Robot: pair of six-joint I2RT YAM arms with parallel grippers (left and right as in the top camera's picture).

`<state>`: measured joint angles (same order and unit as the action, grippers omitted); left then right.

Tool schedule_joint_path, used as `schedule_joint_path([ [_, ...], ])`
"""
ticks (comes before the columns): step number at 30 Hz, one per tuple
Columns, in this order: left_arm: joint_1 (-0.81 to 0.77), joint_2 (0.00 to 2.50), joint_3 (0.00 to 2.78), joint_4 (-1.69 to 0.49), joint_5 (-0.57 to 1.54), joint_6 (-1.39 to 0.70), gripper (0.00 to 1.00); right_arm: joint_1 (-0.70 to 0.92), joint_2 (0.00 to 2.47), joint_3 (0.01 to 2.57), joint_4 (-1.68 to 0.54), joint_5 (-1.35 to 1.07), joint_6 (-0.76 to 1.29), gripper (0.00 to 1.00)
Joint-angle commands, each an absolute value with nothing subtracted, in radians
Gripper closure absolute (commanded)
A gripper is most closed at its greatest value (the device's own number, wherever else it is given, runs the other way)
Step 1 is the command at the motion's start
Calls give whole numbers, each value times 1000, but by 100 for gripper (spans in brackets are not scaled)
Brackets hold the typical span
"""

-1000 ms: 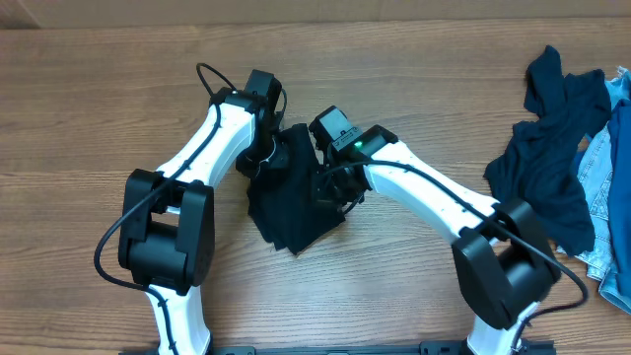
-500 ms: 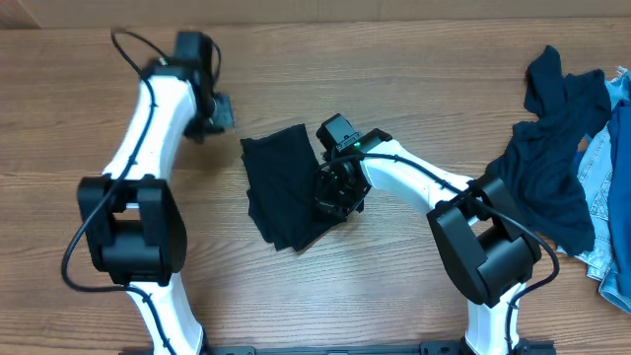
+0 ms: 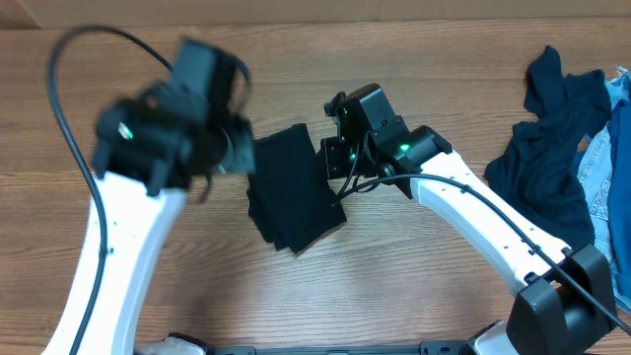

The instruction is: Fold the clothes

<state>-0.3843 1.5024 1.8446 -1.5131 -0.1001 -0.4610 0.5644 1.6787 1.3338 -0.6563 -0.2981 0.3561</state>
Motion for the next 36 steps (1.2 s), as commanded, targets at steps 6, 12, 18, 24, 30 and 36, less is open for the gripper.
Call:
schedule_joint_path([
  [6, -518, 1520, 1122, -1052, 45, -632, 90, 559, 1808, 1337, -522, -291, 397, 96],
  [12, -517, 1523, 832, -706, 38, -598, 82, 560, 1949, 1337, -408, -400, 395, 96],
  [18, -517, 1525, 743, -720, 76, -610, 83, 560, 2027, 1337, -334, -420, 393, 96],
  [24, -517, 1525, 743, -733, 83, -636, 85, 533, 2099, 1338, -211, -307, 393, 96],
  [30, -515, 1522, 846, -840, 86, -609, 89, 447, 1941, 1447, -226, -751, 396, 69],
  [36, -516, 1451, 1373, -1103, -5, -484, 39, 344, 1766, 1455, -640, -551, 331, 21],
])
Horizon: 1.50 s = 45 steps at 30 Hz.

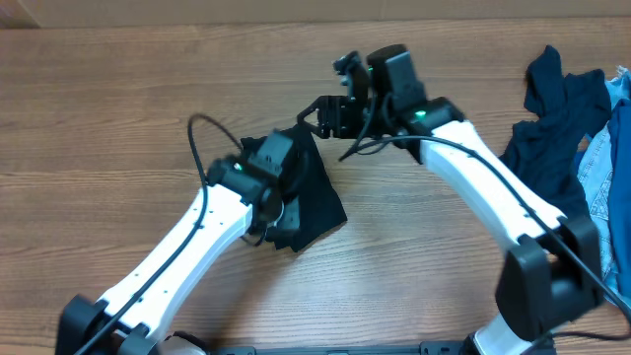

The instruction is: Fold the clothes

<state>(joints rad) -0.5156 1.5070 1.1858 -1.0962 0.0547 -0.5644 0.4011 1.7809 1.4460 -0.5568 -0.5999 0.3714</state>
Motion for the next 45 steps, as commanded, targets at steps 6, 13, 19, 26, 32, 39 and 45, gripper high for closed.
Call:
schedule_joint_path([
  [6, -506, 1453, 1550, -1128, -116, -412, 0, 228, 1766, 1454, -833, -542, 253, 16],
  [13, -108, 1468, 1258, -1023, 232, -549, 0, 178, 1766, 1454, -912, -516, 253, 8],
  [19, 64, 1561, 941, -744, 544, -469, 0, 178, 1766, 1454, -952, -516, 253, 3],
  [26, 19, 1826, 921, -577, 577, -445, 0, 179, 1766, 1454, -978, -515, 253, 3],
  [32, -50, 1975, 922, -443, 574, -458, 0, 180, 1766, 1454, -990, -512, 215, 4],
  [39, -67, 1975, 922, -372, 574, -449, 43, 180, 1766, 1454, -991, -513, 215, 5],
  [45, -66, 1974, 927, -341, 611, -414, 95, 180, 1766, 1454, -992, -513, 215, 6],
])
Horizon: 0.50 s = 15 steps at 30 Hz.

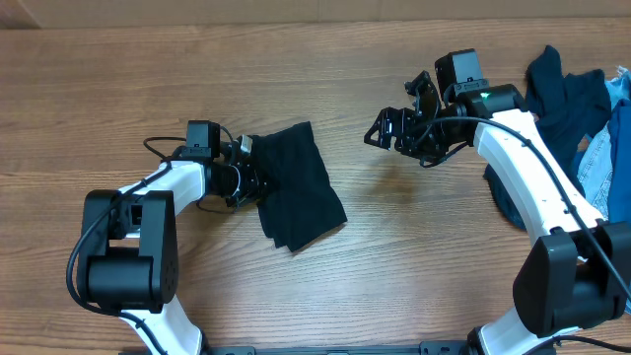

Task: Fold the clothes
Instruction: 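Carry the folded black shirt left with the left gripper and place it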

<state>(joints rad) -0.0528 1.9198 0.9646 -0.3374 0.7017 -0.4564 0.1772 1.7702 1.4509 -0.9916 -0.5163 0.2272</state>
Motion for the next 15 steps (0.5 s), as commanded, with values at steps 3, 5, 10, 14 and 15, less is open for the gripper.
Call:
schedule_joint_path([
  [3, -66, 1974, 948, -308, 729, -336, 95, 180, 1766, 1454, -1004, -512, 208, 8],
  [5, -66, 1965, 971, -308, 768, -337, 96, 180, 1766, 1454, -1009, -512, 208, 8],
  [10, -65, 1820, 1007, -298, 751, -430, 96, 180, 1766, 1454, -1021, -479, 207, 8],
  [14, -60, 1764, 1007, -252, 699, -506, 96, 180, 1766, 1454, -1024, -471, 207, 8],
  [15, -48, 1764, 1007, -245, 688, -529, 96, 180, 1766, 1454, -1024, -471, 207, 8],
])
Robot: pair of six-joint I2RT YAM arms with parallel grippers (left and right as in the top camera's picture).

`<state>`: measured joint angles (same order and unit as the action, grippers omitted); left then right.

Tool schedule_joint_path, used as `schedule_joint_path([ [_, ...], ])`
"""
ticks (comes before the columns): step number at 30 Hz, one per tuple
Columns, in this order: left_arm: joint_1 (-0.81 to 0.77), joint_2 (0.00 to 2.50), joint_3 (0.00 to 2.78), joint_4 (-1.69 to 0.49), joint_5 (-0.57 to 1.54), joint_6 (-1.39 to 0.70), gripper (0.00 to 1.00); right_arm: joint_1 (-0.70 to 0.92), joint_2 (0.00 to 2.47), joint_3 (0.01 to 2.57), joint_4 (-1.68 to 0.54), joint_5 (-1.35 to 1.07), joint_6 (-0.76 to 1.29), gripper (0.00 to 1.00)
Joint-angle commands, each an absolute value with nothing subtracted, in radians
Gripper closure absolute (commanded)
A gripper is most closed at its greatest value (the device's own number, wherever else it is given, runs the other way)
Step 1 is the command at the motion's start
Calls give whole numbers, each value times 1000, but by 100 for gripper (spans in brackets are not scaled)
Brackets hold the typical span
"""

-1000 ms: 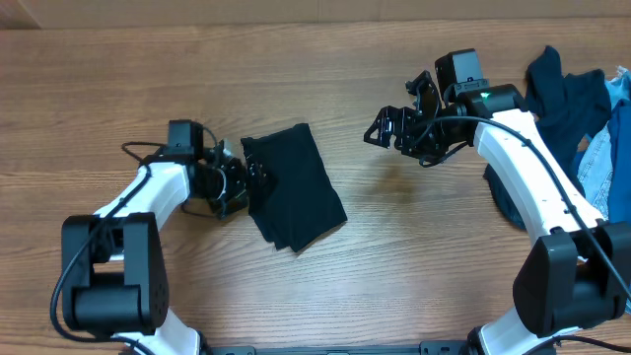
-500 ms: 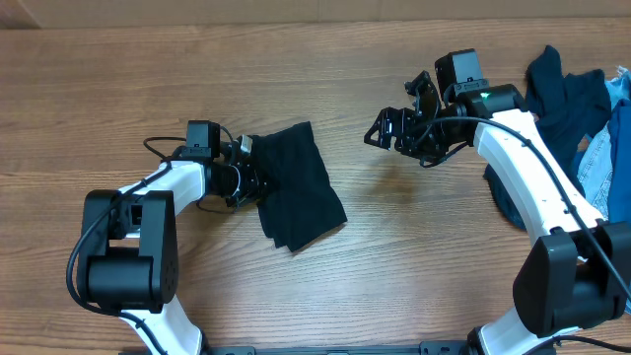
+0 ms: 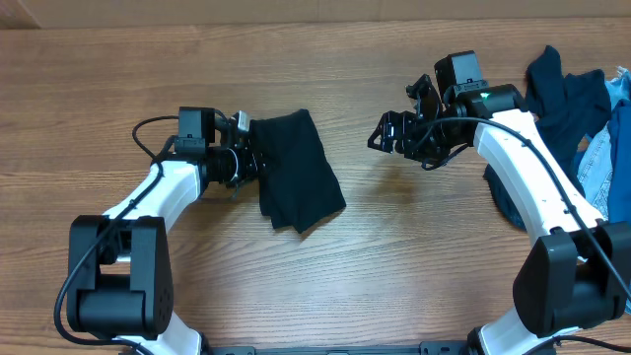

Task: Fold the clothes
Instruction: 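Carry the folded black shirt left with the left gripper and place it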

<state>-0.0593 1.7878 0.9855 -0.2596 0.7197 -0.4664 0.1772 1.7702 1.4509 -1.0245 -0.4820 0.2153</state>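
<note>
A black garment (image 3: 299, 177), folded into a small slanted rectangle, lies on the wooden table (image 3: 325, 296) left of centre. My left gripper (image 3: 253, 159) is at the garment's left edge, its fingers closed on the cloth there. My right gripper (image 3: 381, 139) hangs open over bare wood to the right of the garment, well apart from it and holding nothing.
A heap of unfolded clothes lies at the right edge: a dark navy shirt (image 3: 552, 118) and light blue denim (image 3: 613, 148). The right arm's forearm (image 3: 532, 187) runs past this heap. A cable loops beside the left wrist.
The left gripper has shifted a little toward the far side of the table, and the black garment has moved with it. The right gripper has hardly moved.
At first both grippers were at the folded black garment, one on each side. Then the left arm lay across it with the right gripper at its far right corner. The right gripper then stood open away to the right, while the left held the garment's left edge and has shifted it.
</note>
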Motion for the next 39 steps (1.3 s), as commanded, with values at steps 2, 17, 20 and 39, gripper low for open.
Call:
schedule_joint_path([
  [2, -32, 1764, 1006, -233, 667, -529, 96, 180, 1766, 1454, -1024, -471, 207, 9],
  [17, 311, 1764, 1018, 19, 669, -524, 96, 180, 1766, 1454, -1051, -471, 207, 9],
  [20, 405, 1764, 1018, 67, 651, -520, 96, 180, 1766, 1454, -1058, -471, 208, 9],
  [39, 786, 1880, 1024, 290, 642, -479, 96, 180, 1766, 1454, -1104, -471, 208, 13],
])
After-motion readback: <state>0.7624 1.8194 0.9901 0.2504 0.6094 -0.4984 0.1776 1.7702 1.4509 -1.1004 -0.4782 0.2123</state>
